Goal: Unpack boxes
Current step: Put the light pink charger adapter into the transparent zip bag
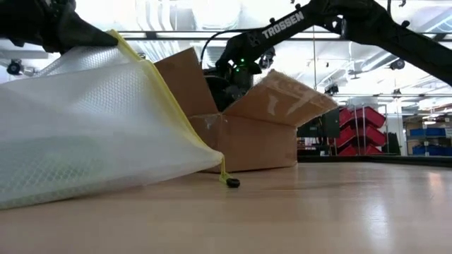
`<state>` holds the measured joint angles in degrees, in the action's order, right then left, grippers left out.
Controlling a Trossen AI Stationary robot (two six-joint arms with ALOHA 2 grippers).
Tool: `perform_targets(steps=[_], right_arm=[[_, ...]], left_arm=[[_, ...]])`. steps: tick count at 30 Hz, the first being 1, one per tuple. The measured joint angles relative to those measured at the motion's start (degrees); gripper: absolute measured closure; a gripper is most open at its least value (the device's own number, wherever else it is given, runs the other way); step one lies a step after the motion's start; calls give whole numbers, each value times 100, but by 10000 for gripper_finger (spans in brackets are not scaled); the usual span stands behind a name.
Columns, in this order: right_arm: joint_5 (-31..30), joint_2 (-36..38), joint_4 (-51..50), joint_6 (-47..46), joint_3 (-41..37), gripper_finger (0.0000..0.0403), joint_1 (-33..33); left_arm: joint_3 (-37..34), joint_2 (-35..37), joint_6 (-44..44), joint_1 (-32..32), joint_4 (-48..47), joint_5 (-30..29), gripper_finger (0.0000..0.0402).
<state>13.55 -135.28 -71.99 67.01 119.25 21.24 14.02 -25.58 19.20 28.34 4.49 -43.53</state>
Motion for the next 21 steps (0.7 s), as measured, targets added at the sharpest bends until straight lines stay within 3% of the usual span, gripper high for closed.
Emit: perform_targets(steps=[6, 15, 21], right_arm=[[-8, 4, 99, 1, -45, 155, -104], [-265, 28, 185, -90, -129, 229, -169], [-335, 71, 201, -38, -141, 246, -266]], left_arm=[[0, 0, -7, 0, 0, 9, 401], [0, -11, -5, 0, 0, 68, 401], [0, -35, -33, 0, 0, 70, 401]])
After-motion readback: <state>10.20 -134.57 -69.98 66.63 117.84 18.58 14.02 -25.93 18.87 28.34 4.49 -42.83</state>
